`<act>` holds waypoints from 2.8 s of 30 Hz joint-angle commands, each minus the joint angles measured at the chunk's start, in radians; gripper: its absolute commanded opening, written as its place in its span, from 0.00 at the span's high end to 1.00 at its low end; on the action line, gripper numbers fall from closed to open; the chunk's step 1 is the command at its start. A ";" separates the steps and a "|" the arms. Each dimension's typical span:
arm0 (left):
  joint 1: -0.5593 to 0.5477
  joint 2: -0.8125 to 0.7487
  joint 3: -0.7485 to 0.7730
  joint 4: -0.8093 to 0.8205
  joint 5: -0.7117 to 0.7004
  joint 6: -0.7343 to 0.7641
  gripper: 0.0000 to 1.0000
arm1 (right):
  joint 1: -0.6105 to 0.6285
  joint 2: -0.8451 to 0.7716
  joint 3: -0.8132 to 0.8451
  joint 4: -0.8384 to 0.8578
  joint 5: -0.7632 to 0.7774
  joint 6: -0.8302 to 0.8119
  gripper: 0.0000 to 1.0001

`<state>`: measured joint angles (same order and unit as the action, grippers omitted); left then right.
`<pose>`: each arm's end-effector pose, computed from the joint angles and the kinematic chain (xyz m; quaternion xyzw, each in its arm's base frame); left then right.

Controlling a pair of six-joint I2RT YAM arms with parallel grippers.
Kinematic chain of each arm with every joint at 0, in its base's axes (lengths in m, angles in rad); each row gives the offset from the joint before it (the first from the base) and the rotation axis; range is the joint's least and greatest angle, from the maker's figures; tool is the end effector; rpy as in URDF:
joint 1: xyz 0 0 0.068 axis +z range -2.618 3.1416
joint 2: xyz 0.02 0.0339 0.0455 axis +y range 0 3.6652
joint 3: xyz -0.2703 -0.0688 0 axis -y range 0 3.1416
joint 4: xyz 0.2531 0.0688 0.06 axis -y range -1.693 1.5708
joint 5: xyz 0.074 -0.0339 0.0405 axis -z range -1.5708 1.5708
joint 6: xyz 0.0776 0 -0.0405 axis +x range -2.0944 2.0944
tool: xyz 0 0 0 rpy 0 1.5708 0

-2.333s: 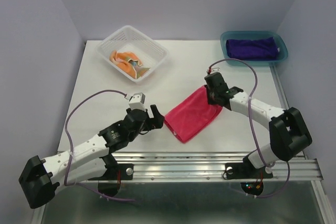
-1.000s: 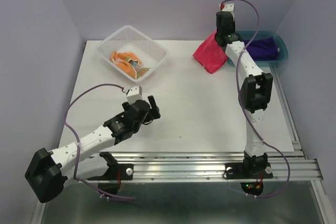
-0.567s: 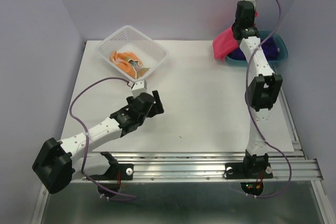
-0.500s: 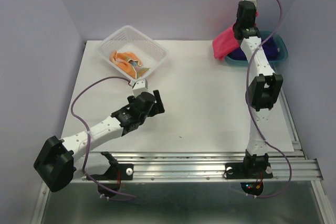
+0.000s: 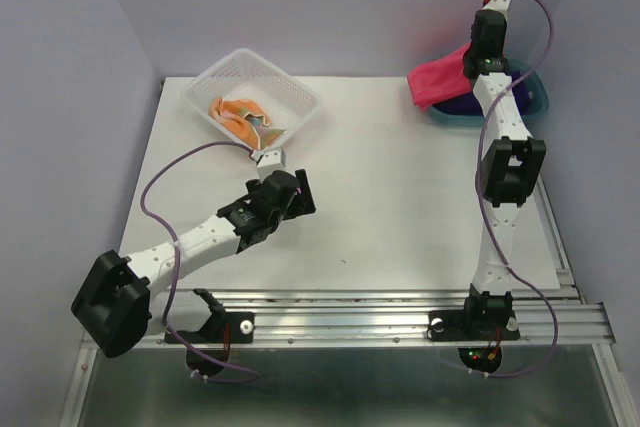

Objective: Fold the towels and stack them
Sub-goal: Neatly place the folded towel into the bin

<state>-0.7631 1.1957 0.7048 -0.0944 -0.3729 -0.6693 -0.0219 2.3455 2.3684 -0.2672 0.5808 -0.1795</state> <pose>0.2323 -0.1830 0.2178 -0.0470 0.8689 -0.1820 0.4579 0.5944 -0.0556 0.3389 0.1163 0.7665 -0.2838 0.5642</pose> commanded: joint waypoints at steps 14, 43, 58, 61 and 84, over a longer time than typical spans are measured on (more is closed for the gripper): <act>0.036 -0.143 0.028 -0.080 -0.081 -0.016 0.01 | -0.090 0.156 -0.021 0.201 -0.018 -0.050 0.99; 0.061 -0.209 0.005 -0.117 -0.133 -0.024 0.01 | -0.142 0.182 0.023 0.327 0.042 -0.041 0.99; 0.068 -0.192 0.004 -0.105 -0.120 -0.019 0.01 | -0.167 0.229 0.035 0.367 0.047 -0.051 0.99; 0.070 -0.189 0.007 -0.099 -0.118 -0.015 0.01 | -0.170 0.233 0.008 0.399 0.036 -0.069 0.93; 0.071 -0.242 -0.007 -0.071 -0.101 -0.001 0.01 | -0.171 0.039 -0.158 0.301 -0.140 0.089 0.00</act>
<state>-0.6983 0.9981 0.7071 -0.2089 -0.4564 -0.6884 -0.1905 2.5454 2.2673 0.0372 0.5014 -0.1928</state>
